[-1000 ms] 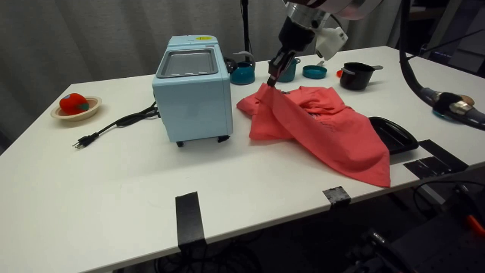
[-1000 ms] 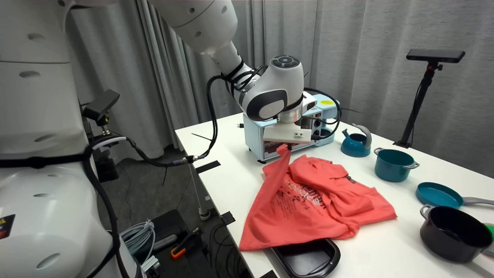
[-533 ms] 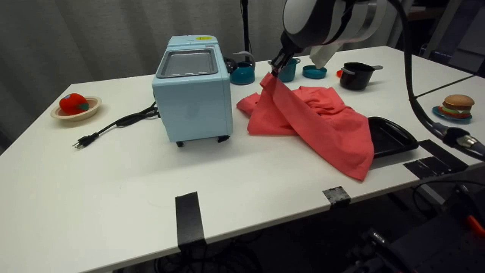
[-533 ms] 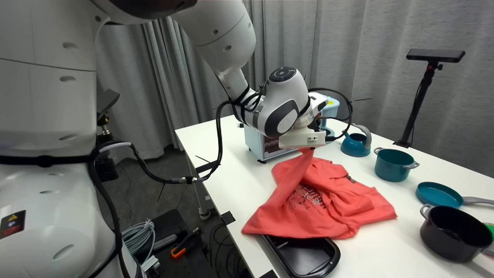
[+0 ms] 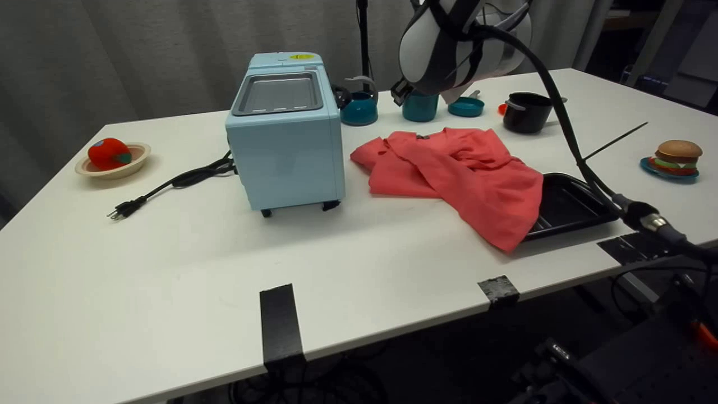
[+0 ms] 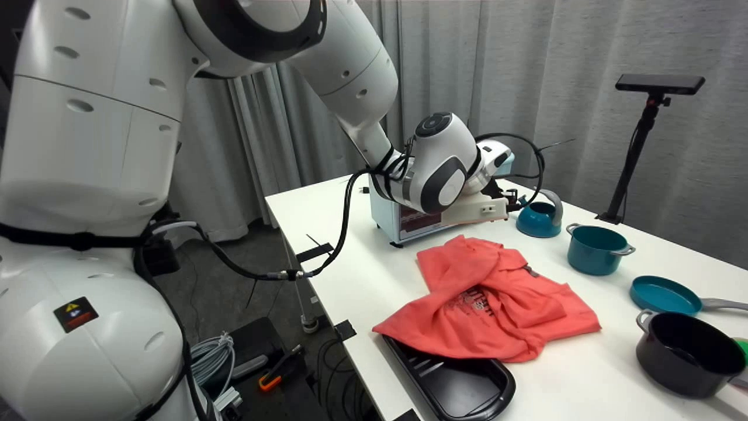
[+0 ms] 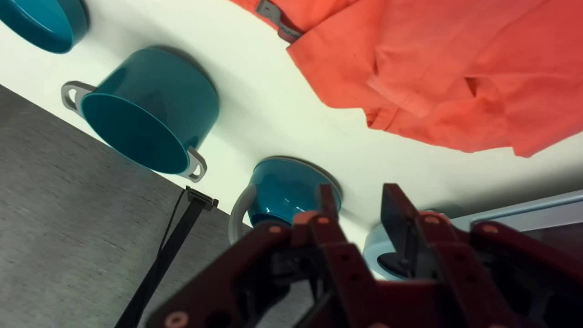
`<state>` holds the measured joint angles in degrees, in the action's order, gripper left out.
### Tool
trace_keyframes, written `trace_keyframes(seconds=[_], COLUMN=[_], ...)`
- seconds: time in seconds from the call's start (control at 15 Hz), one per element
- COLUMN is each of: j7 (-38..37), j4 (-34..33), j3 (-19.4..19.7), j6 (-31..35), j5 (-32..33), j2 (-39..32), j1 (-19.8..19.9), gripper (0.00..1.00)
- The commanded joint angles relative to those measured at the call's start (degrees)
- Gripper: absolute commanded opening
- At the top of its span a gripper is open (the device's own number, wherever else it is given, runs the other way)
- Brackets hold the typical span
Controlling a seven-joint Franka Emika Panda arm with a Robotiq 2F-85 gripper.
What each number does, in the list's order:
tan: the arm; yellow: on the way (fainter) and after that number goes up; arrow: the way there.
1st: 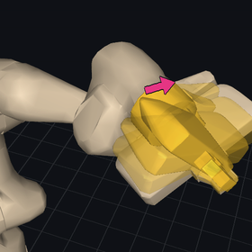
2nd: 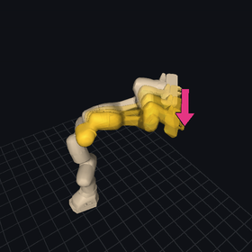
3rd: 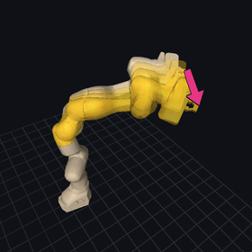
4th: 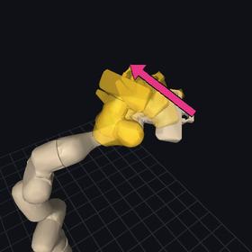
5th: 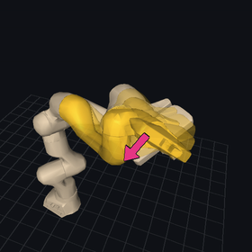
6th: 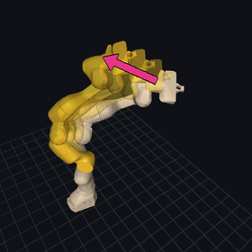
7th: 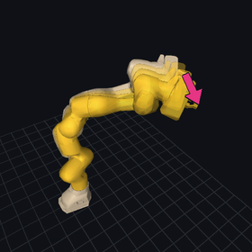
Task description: Fold the shirt
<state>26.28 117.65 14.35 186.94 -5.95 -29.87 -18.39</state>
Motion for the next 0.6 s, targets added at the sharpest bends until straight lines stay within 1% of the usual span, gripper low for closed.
trace_keyframes(seconds=[0.0, 0.13, 0.2, 0.33, 0.4, 0.53], j7=[-2.56, -3.41, -3.81, -4.77, -5.34, -6.11], j4=[-2.40, -0.34, 0.76, 2.72, 3.56, 5.58], j3=[3.60, 5.03, 5.95, 7.78, 8.73, 9.38], j6=[-0.51, -2.63, -3.83, -7.29, -8.92, -14.36], j5=[-1.81, -2.01, -2.17, -2.17, -1.85, -1.34], j2=[-2.00, 0.01, 1.21, 3.75, 4.95, 8.69], j1=[-3.83, -5.47, -6.48, -8.36, -9.25, -10.28], gripper=[0.66, 0.79, 0.88, 1.00, 1.00, 1.00])
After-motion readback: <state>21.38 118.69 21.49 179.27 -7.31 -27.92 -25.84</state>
